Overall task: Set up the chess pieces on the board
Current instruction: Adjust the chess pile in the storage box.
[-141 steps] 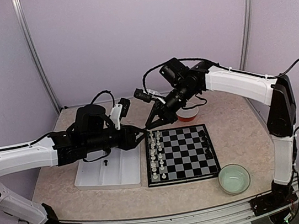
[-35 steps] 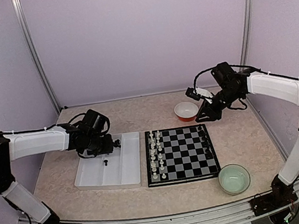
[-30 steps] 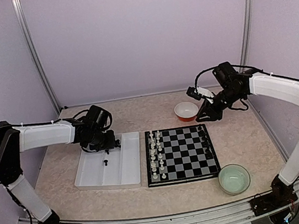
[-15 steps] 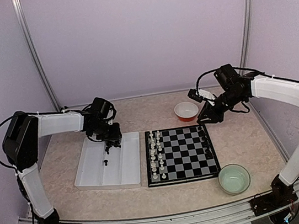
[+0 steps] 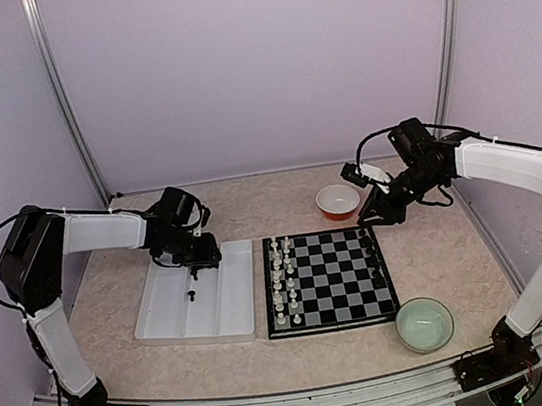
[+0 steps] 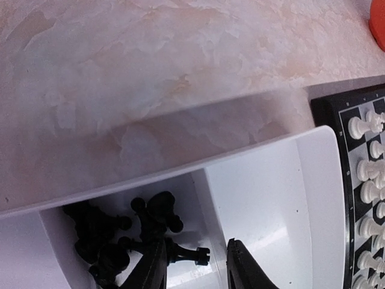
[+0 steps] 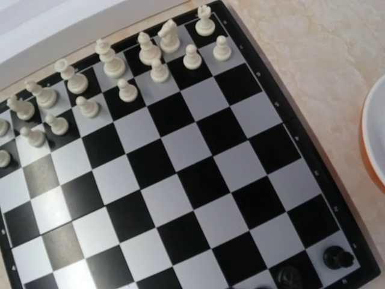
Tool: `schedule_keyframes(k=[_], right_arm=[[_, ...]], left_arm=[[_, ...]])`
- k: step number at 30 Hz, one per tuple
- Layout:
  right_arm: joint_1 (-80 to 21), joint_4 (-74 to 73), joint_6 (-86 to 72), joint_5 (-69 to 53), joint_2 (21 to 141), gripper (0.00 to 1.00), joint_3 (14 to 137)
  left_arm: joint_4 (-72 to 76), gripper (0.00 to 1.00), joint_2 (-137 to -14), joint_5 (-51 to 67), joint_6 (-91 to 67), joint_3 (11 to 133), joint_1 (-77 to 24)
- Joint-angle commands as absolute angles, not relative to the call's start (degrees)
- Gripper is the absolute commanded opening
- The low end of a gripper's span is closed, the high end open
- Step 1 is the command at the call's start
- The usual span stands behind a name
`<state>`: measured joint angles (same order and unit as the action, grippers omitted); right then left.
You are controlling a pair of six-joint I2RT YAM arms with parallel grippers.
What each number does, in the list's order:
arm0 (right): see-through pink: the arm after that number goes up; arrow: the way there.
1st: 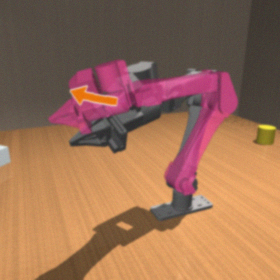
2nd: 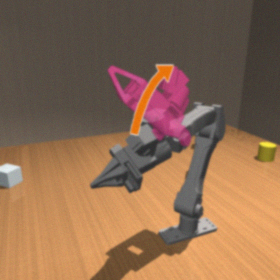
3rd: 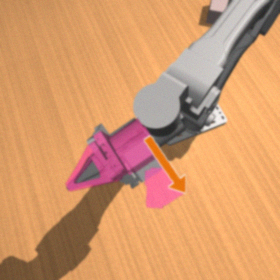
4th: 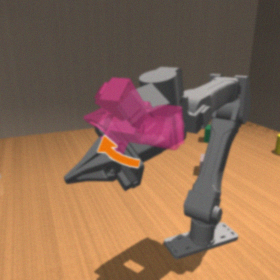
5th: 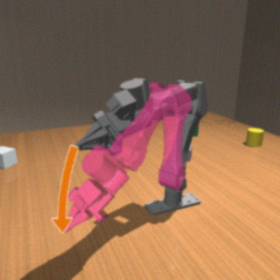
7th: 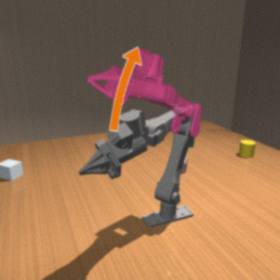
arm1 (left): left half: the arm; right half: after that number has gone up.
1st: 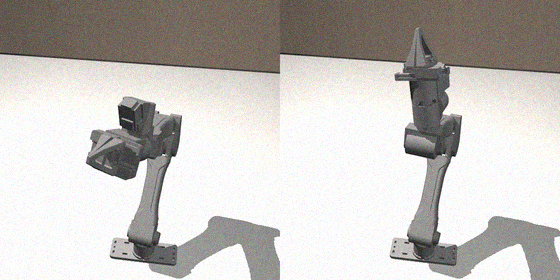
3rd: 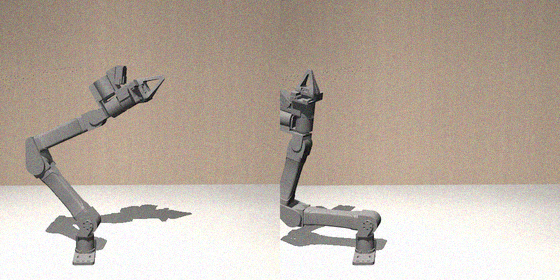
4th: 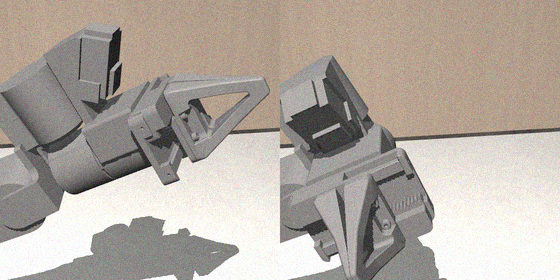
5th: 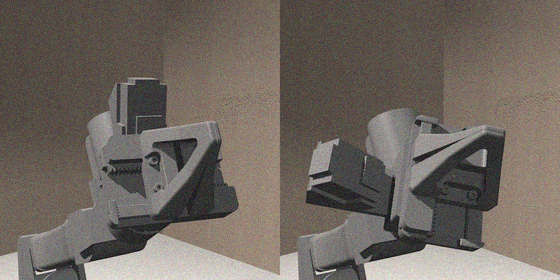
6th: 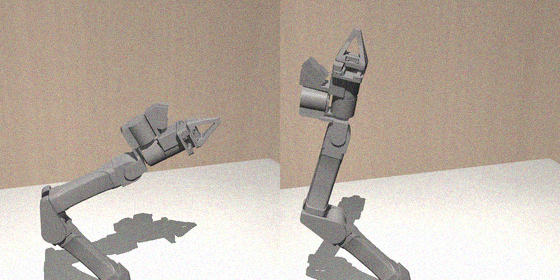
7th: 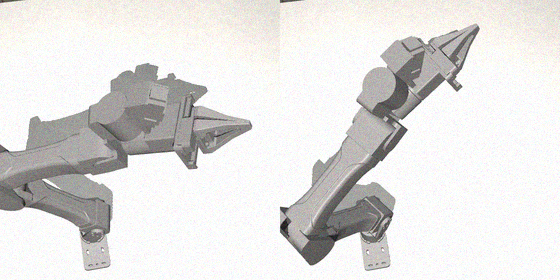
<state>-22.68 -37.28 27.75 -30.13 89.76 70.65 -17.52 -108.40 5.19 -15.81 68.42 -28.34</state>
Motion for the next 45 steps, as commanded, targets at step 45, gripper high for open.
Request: schedule_keyframes(k=[45], right_arm=[[-22.32,-36.98,27.33,-32.1,91.15,0.25,70.48]], left_arm=[[-29.71,0.27,-102.59,1.14,-9.27,63.84,-28.21]])
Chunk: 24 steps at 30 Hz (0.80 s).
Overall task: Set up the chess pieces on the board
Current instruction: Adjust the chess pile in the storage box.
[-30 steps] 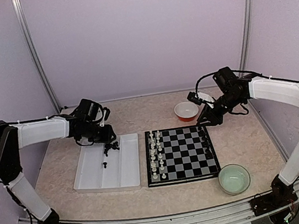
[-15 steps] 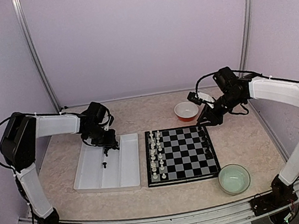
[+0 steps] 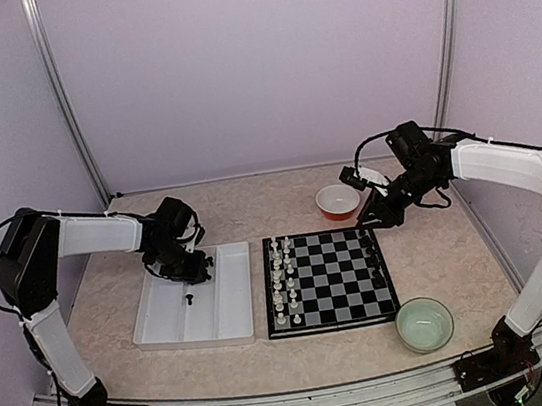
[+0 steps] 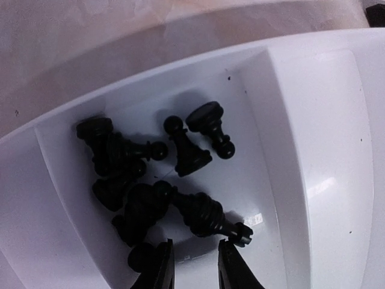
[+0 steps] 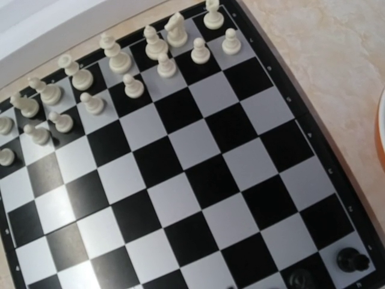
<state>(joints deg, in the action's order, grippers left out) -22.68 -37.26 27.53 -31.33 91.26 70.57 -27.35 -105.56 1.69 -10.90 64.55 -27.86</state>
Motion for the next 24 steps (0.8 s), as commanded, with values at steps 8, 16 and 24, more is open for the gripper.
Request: schedule_keyframes(k=[8,16,24], right_arm=[[-22.41,-37.07,27.25,-31.95,91.19,0.25,70.67],[-22.41,-36.56,27.25,-31.3,90.25,0.25,69.57],[-22.41,-36.29,27.33,-31.21,90.21,0.25,69.33]], left_arm=[[-31.87,0.36,-102.13,-2.68,-9.37,67.48,-28.19],[-31.77,0.36,-105.36,-2.67,-10.42,71.23,-29.76],[-30.66,0.29,-109.16,-0.37,-8.05,75.38,-27.35]])
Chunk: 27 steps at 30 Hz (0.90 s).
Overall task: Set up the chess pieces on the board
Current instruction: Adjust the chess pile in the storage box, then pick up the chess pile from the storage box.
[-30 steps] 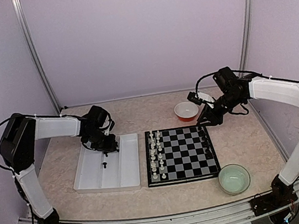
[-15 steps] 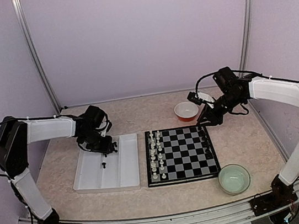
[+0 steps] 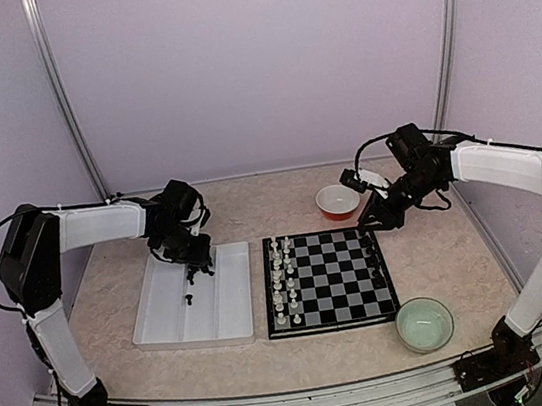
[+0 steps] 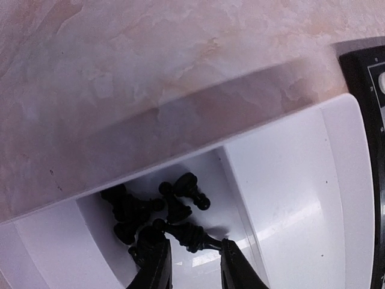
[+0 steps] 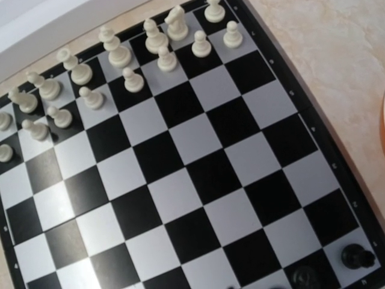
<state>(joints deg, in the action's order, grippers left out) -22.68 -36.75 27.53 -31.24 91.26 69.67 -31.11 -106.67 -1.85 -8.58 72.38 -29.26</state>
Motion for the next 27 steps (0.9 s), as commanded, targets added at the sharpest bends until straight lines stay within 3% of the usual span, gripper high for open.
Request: schedule_keyframes(k=[1,23,27], right_arm=[[-22.41,-36.31,27.33,-31.2,90.11,0.25,69.34],[-22.41,-36.53,27.51,-31.58,91.08,0.25,69.64],[-22.41,-36.21,27.51,-31.63,91.16,0.25,69.28]], left_arm=[[-30.79,0.29,-109.62,-0.35,-8.03,75.89,-27.34],[-36.62,0.36,-113.66,0.25,-15.59,74.35,-29.69],[-36.92,0.33,-113.73,0.51,-16.08,74.05,-29.96]])
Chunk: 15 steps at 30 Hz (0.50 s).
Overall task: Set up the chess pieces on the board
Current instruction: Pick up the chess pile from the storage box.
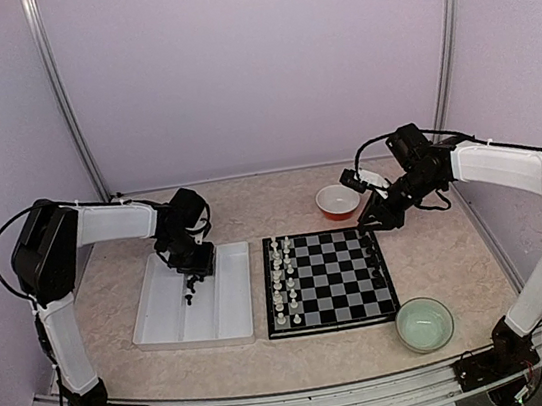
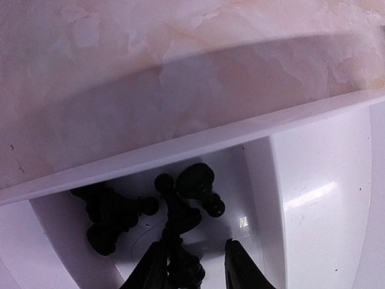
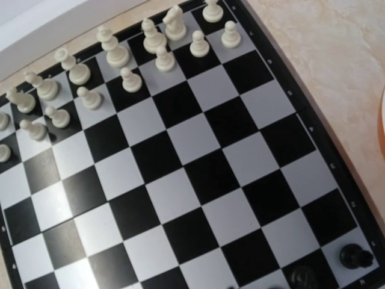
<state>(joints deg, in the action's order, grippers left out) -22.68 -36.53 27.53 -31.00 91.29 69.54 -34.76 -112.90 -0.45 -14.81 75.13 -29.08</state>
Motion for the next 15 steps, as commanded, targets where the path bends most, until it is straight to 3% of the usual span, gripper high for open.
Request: schedule_keyframes(k=[1,11,15], right_arm=[[-22.41,-36.21,27.51,-31.64,91.19,0.25,69.41],[-22.44,-36.21,27.51,-31.34,90.55,0.25,69.02],[-22.49,-36.23,27.51,-31.2,90.18,0.25,68.86]], left_arm=[[-36.83,0.33,-113.8,0.27,-16.23,74.04,-29.97],[-38.28,0.3,-117.52,-1.83,-17.71,77.94,-29.88],[-38.73,0.25,-119.61,-0.83,-18.35,79.42,-29.88]])
